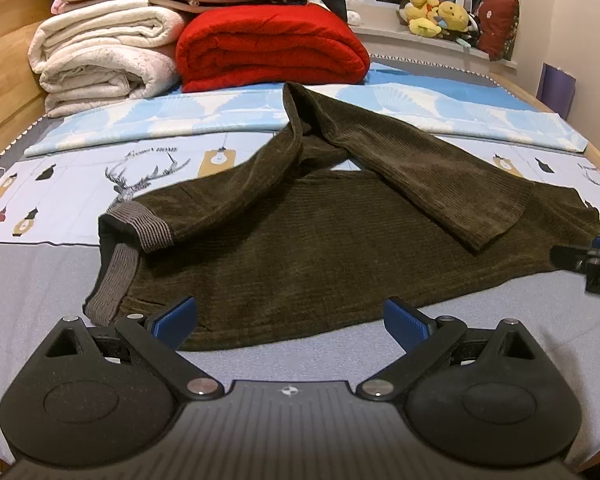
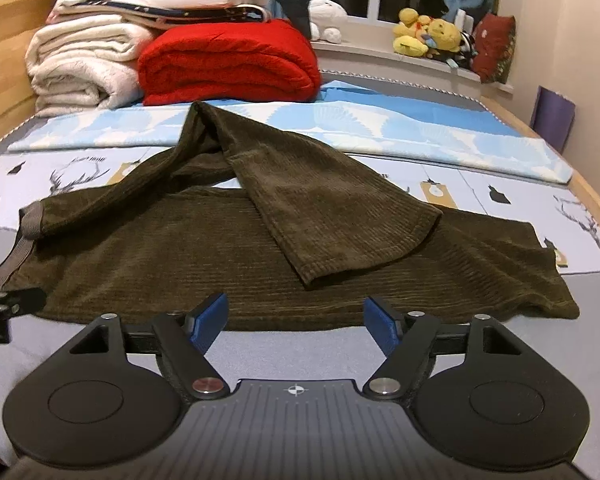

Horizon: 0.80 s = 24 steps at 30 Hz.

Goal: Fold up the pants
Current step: 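Grasp the ribbed cuff with the left tool while the right tool grasps the other leg hem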

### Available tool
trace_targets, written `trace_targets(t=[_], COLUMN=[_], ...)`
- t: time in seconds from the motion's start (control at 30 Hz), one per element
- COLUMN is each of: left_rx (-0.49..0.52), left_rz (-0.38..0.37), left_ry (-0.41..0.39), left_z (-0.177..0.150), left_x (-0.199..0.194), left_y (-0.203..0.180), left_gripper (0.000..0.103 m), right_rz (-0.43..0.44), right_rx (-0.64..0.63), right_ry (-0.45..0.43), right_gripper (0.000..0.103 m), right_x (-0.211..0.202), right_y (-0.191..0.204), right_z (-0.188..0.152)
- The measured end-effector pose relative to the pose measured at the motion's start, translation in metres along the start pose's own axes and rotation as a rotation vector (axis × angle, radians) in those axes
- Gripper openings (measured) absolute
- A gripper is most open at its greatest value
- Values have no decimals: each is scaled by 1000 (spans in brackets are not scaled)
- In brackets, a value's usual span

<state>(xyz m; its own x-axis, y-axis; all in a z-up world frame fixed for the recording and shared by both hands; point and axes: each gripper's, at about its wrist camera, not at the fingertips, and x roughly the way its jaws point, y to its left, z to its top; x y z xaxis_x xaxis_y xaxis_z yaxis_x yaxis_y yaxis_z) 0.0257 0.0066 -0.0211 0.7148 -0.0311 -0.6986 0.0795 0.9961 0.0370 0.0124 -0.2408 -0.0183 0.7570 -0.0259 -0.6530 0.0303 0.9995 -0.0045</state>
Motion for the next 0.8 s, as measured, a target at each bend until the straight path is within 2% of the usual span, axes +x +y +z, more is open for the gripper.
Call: trace_targets(t=[0.07,0.1,0.13,0.17,0.2,0.23,0.33,0.4,0.47,0.5,0.53,0.6,0.73,0.8], left_rx=[-10,-15,-17,-18,-26,-41,-155,-244,-320,-357,-388,-445,-523,-527], left_rz=[16,23,29,34,40,48,50,78,111,124,137,155,127,123], left_ry=[-32,-48,-54,-49,-32,-10,66,101,131,147,164,198,285,335], left_z=[2,4,6,8,10,12,19,23,23,23,22,20,16,15], left_x=[-1,0,1,4,10,15,33,46,58,65,71,84,117,137], left_y=[7,12,17,23,32,40,80,111,142,158,171,197,233,241], left_gripper=[97,86,68,58,40,31,31,32,35,40,46,56,82,82], right_rz=[-30,-43,-58,-72,-92,-113,-148,-159,-172,-184,-203,-244,-272,-252], right_rx=[50,91,148,198,251,303,439,515,595,620,633,669,790,852], right_ry=[2,6,11,17,22,29,49,79,106,115,127,154,202,205], right_gripper=[60,53,41,34,27,25,26,28,40,47,50,50,51,56], right_x=[7,10,15,19,24,29,46,61,76,83,91,108,135,143], right_y=[-17,-29,-45,-59,-74,-88,-133,-160,-186,-197,-205,-227,-263,-277], right_z=[4,6,7,8,7,7,3,-2,-9,-12,-15,-23,-39,-46])
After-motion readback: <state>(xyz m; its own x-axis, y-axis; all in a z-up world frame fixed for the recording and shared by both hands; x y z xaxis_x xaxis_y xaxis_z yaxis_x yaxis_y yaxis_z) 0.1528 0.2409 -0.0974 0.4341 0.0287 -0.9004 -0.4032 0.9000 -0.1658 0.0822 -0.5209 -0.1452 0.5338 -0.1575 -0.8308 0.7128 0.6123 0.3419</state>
